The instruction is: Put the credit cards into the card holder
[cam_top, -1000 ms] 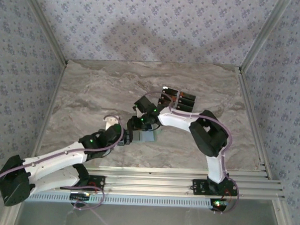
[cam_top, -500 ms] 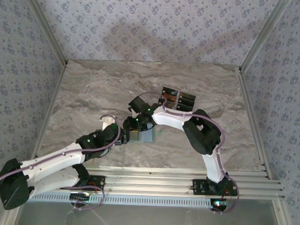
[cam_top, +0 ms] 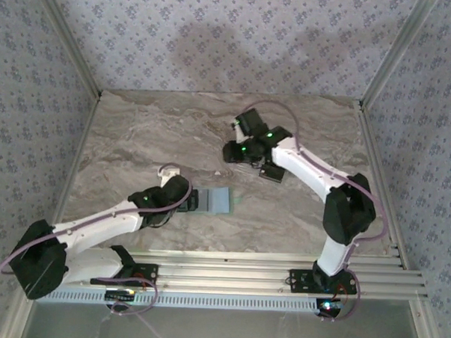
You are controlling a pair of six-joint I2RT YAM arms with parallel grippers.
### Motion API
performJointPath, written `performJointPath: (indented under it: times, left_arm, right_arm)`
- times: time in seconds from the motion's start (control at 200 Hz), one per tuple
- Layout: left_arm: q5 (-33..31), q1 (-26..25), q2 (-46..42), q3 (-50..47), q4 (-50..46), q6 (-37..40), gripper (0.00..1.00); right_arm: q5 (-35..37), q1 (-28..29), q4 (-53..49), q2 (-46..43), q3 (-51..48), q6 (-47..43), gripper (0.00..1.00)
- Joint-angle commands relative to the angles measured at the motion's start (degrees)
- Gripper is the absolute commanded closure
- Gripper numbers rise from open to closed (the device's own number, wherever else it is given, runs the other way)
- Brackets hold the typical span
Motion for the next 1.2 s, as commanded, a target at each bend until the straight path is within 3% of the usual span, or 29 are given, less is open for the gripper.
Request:
performJointPath:
  times: [0.0, 0.32, 1.194]
  left_arm:
    - [1.74, 0.77, 2.41, 3.38, 0.41, 1.85, 0.00]
    - [4.18, 1.53, 7.77, 7.32, 0.24, 2.65, 0.00]
    - [4.49, 1.64, 8.21, 6.61, 0.59, 1.67, 0.00]
  right_arm:
    - [11.25, -1.03, -8.23, -0.08, -0.76, -11.48, 0.55]
    - [19.33, -1.53, -9.64, 3.96, -3.36, -27.02, 0.58]
    - [20.50, -3.45, -8.27, 12.12, -3.16, -31.68, 0.64]
